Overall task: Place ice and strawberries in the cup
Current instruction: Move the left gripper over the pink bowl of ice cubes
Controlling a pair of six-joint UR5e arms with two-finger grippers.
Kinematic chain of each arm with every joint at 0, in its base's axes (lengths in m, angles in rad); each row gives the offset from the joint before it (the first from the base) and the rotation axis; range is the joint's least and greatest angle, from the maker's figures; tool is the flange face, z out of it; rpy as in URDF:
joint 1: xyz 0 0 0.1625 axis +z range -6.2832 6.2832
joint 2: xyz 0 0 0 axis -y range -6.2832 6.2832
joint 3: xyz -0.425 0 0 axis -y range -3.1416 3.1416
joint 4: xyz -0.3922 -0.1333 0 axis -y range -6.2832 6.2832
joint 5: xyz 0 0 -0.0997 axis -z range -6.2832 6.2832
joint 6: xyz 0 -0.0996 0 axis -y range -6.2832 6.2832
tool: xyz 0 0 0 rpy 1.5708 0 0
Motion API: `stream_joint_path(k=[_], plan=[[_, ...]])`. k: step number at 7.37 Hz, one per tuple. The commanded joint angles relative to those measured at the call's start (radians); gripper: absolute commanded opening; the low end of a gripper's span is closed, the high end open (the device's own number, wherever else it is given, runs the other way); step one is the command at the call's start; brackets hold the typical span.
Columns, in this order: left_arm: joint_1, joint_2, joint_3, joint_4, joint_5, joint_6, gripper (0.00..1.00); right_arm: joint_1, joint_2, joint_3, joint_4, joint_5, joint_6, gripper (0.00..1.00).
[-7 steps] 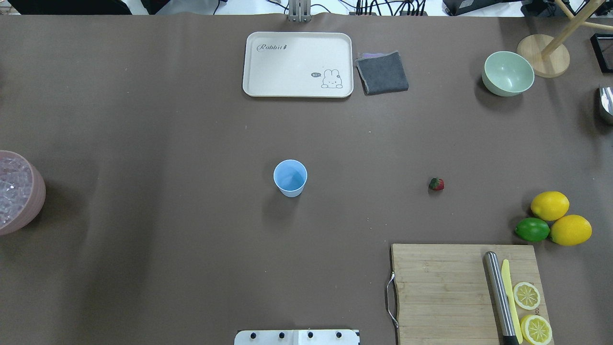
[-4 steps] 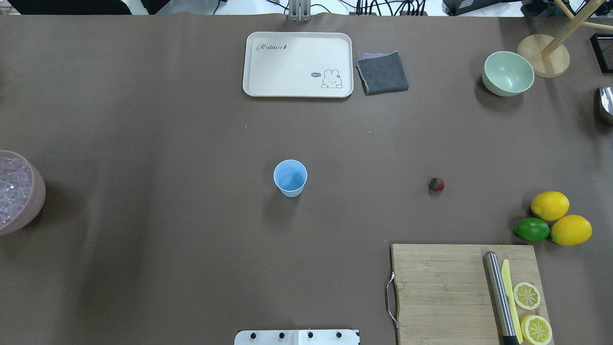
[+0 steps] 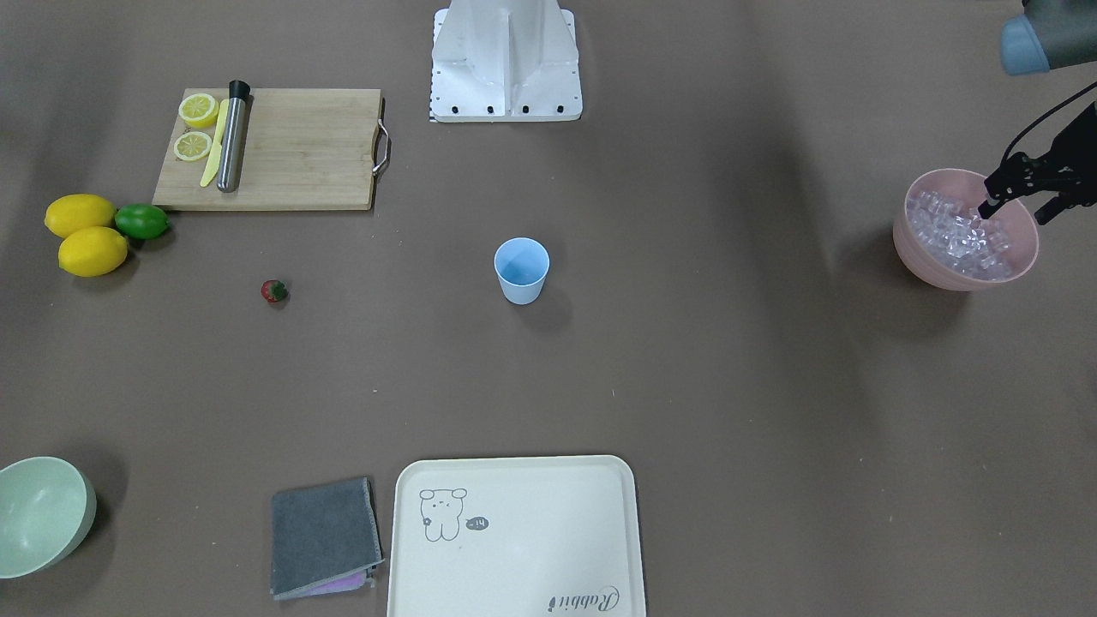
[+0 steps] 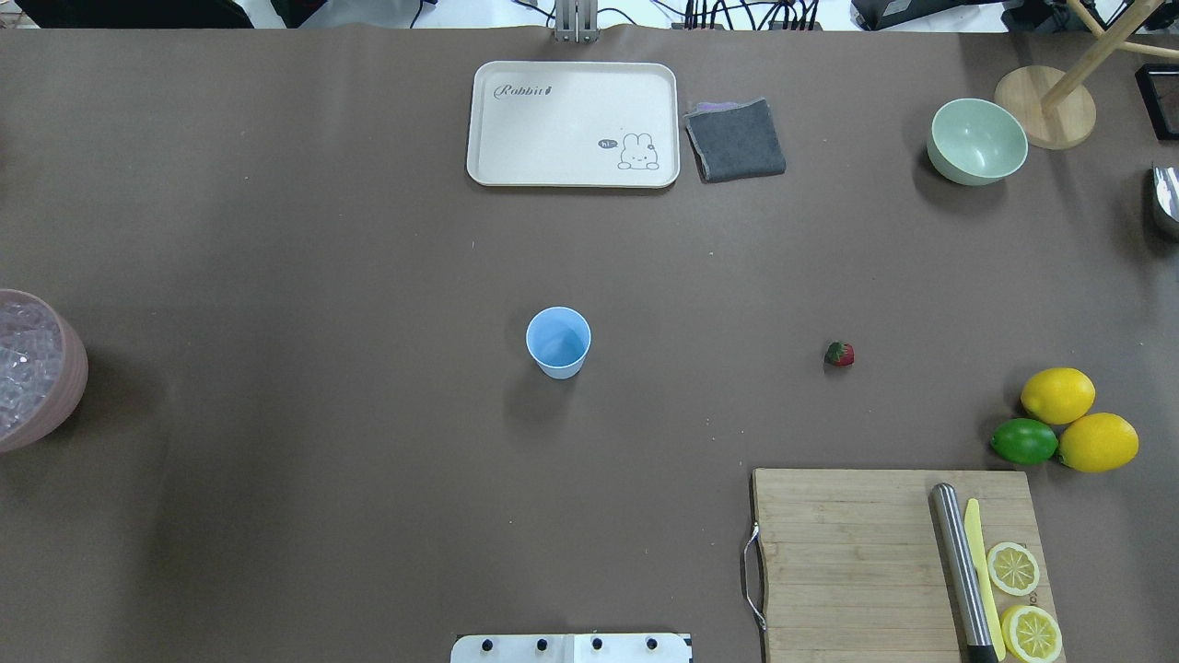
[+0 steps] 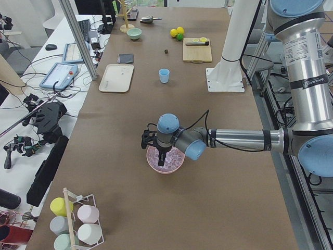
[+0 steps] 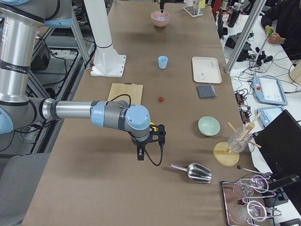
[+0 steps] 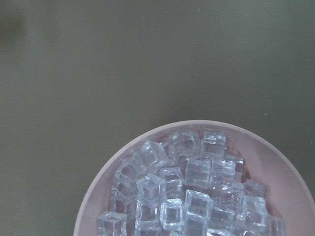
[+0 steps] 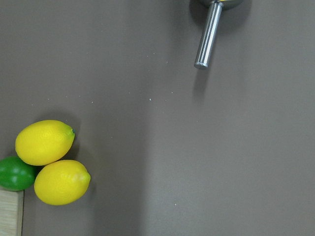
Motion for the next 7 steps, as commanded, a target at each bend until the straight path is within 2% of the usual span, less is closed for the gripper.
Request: stream_joint_path(k=[1,7], plan=[[0.028,0.021,0.013,-0.054,0.004,-0.008,0.78,-0.001,0.000,0.000,-0.002,0.000,0.002,1.00],[0.087,0.021,0.016,-0.059,0.006,-0.006,0.78,-0.001,0.000,-0.005,0.000,0.000,0.004,1.00]])
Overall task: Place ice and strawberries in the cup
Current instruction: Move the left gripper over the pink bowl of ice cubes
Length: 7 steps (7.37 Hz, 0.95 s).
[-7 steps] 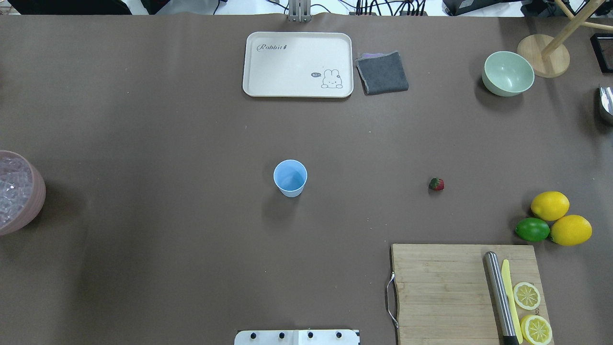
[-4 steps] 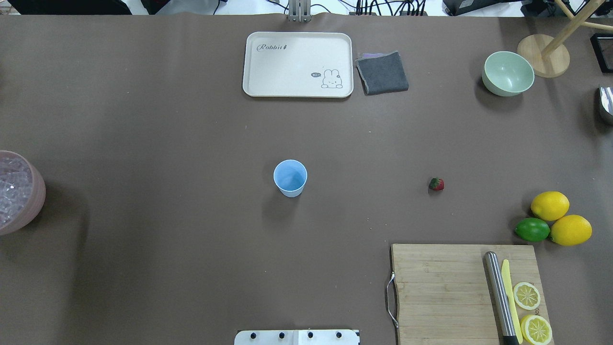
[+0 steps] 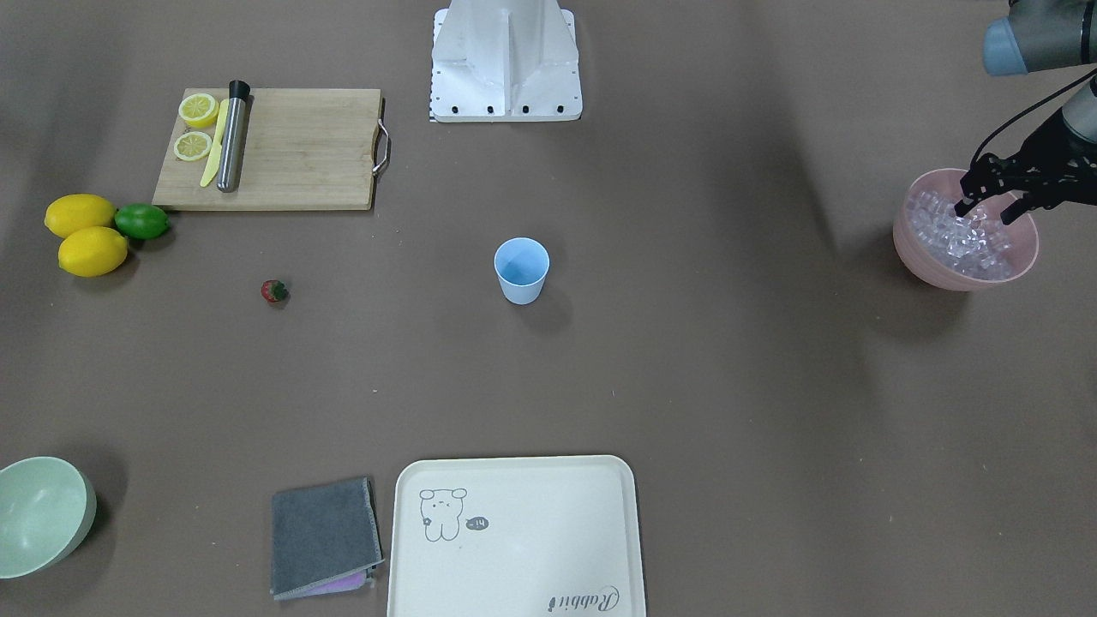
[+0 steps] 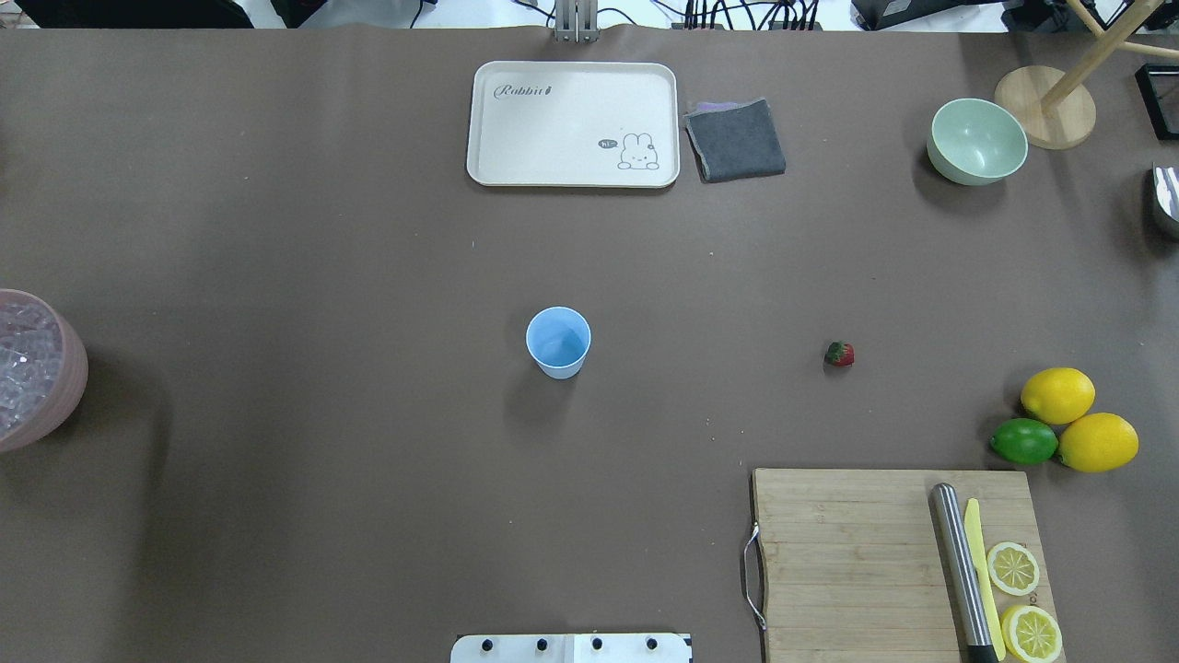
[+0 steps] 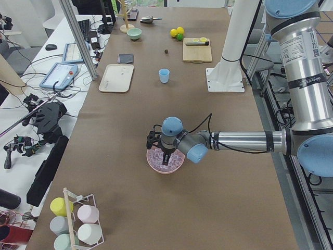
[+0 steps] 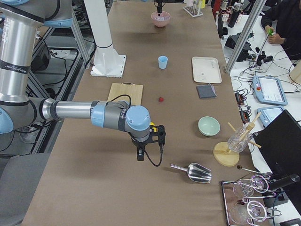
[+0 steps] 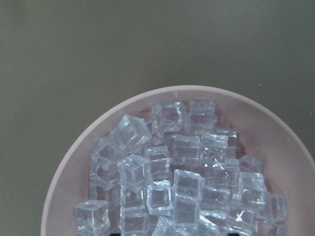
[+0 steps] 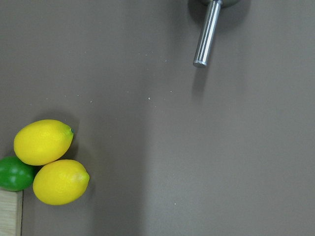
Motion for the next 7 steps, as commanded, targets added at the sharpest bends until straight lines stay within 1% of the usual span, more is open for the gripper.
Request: stream_joint_path(k=[1,2,3,5,6,7], plan=[[0.018,0.000,0.008,0.000,0.000,0.000,0.75,0.000,0.002,0.000,0.000,0.000,0.000,1.00],[0.019,0.000,0.011,0.000,0.000,0.002,0.71,0.000,0.002,0.000,0.000,0.000,0.001,1.00],[0.019,0.000,0.011,0.000,0.000,0.002,0.71,0.000,0.002,0.000,0.002,0.000,0.001,1.00],[0.027,-0.004,0.016,0.000,0.000,0.000,0.72,0.000,0.002,0.000,0.000,0.000,0.001,1.00],[0.033,-0.005,0.016,0.000,0.000,0.002,0.76,0.000,0.002,0.000,0.000,0.000,0.001,1.00],[0.035,-0.006,0.017,0.000,0.006,0.002,0.76,0.000,0.002,0.000,0.000,0.000,0.001,1.00]])
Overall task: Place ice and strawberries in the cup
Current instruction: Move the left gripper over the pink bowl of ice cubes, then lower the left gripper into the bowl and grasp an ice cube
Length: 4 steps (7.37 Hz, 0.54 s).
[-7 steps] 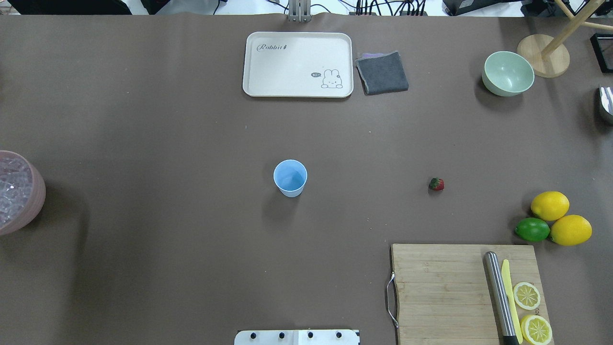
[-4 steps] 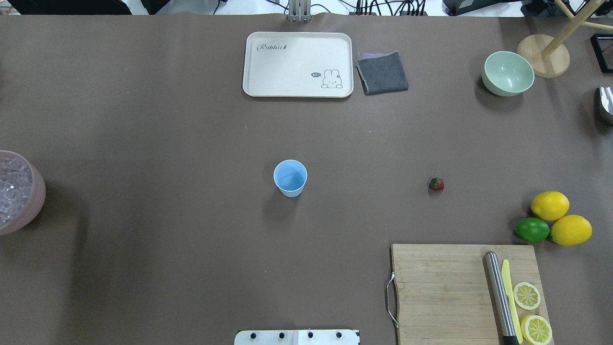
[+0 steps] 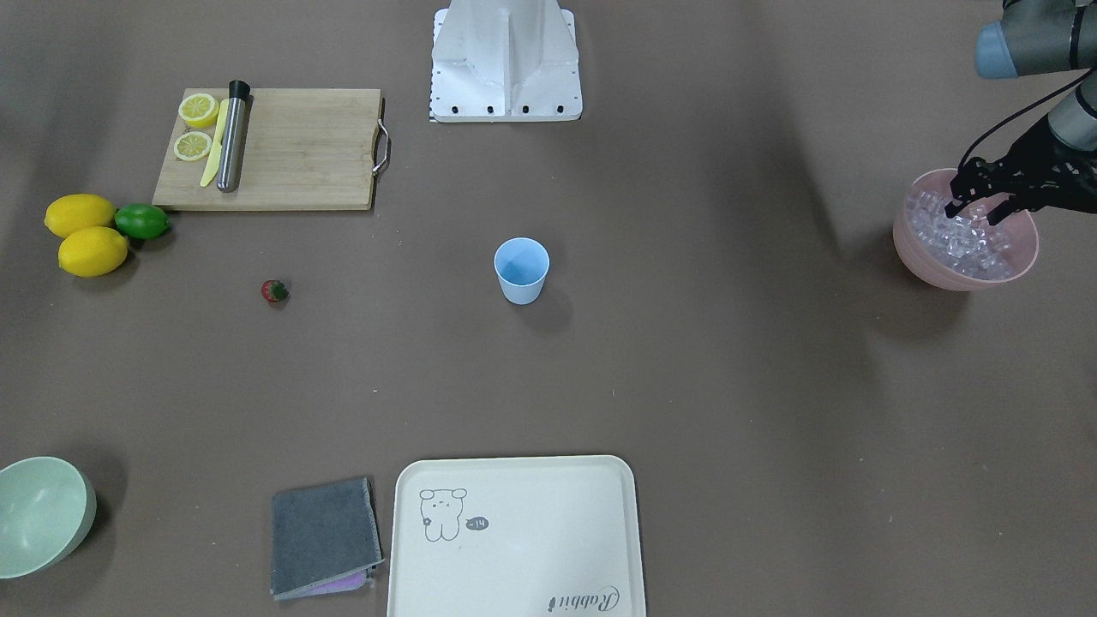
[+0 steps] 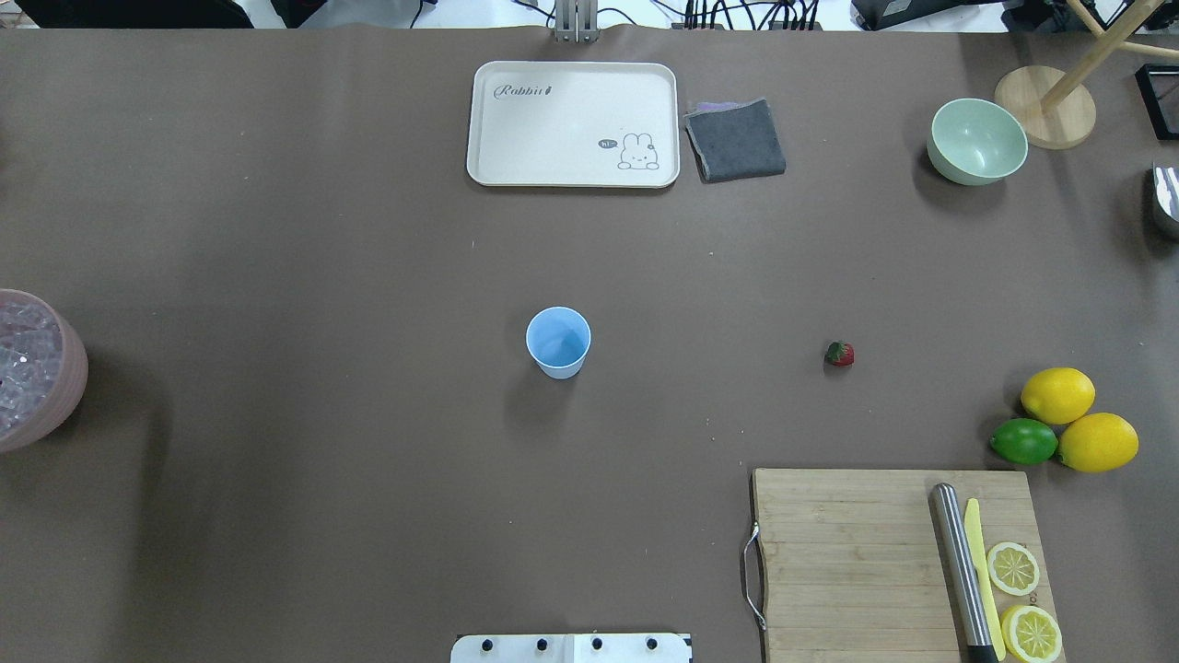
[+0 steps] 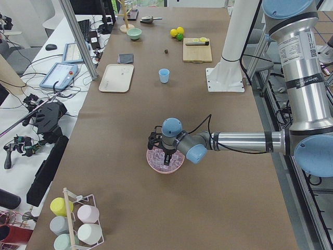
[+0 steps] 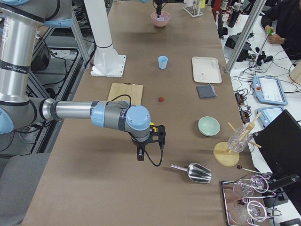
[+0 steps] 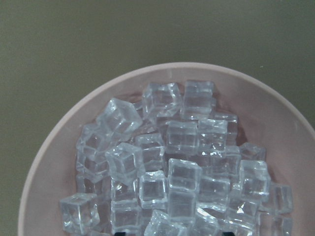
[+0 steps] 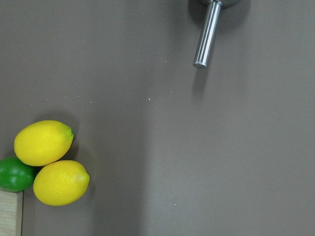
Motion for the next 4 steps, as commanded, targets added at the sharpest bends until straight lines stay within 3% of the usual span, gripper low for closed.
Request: stream_joint_path(k=[1,4], plan=[[0.012,-0.005,0.006,0.000,0.018,-0.001,0.76,0.000,0.000,0.000,0.000,0.000,0.000,1.00],[0.026,-0.003,0.005,-0.006,0.017,-0.001,0.76,0.000,-0.002,0.002,0.000,0.000,0.000,1.00]])
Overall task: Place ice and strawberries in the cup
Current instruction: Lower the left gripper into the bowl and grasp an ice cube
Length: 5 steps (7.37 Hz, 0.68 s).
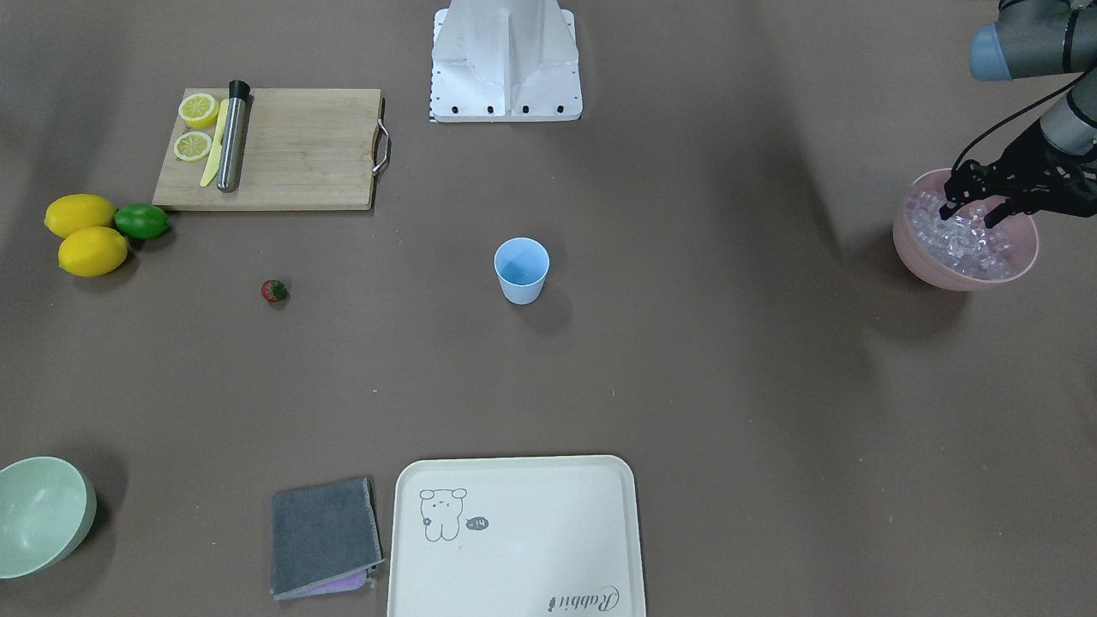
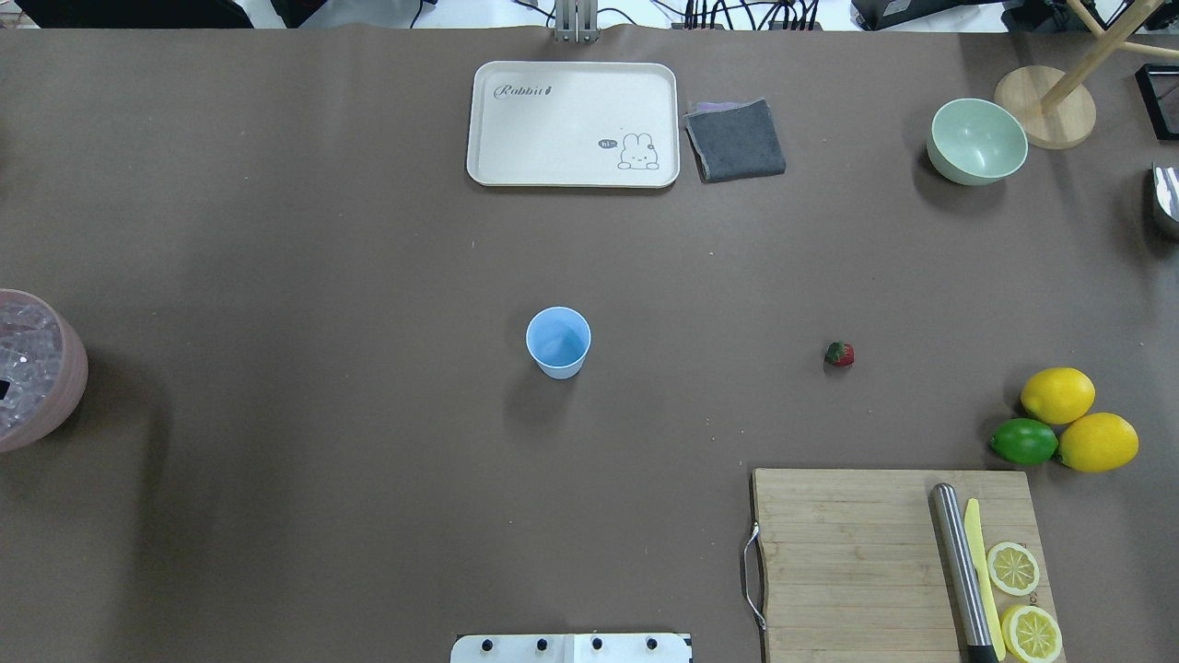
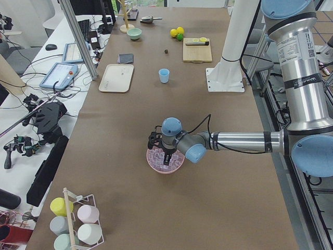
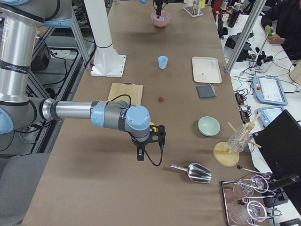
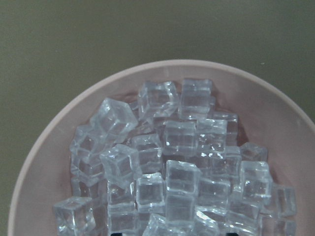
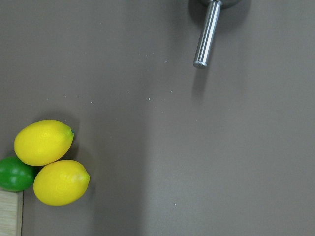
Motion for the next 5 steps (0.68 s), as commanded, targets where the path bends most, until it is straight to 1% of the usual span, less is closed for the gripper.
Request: stream_joint_path(k=[1,4,5], plan=[[0.014,0.002,0.002,-0.002,0.002,0.000,0.76,0.000,0.000,0.000,0.000,0.000,0.000,1.00],[0.016,0.002,0.003,-0.001,0.002,0.000,0.75,0.000,0.000,0.000,0.000,0.000,0.000,1.00],[0.016,0.000,0.018,-0.002,0.004,0.003,0.73,0.000,0.000,0.001,0.000,0.000,0.000,1.00]])
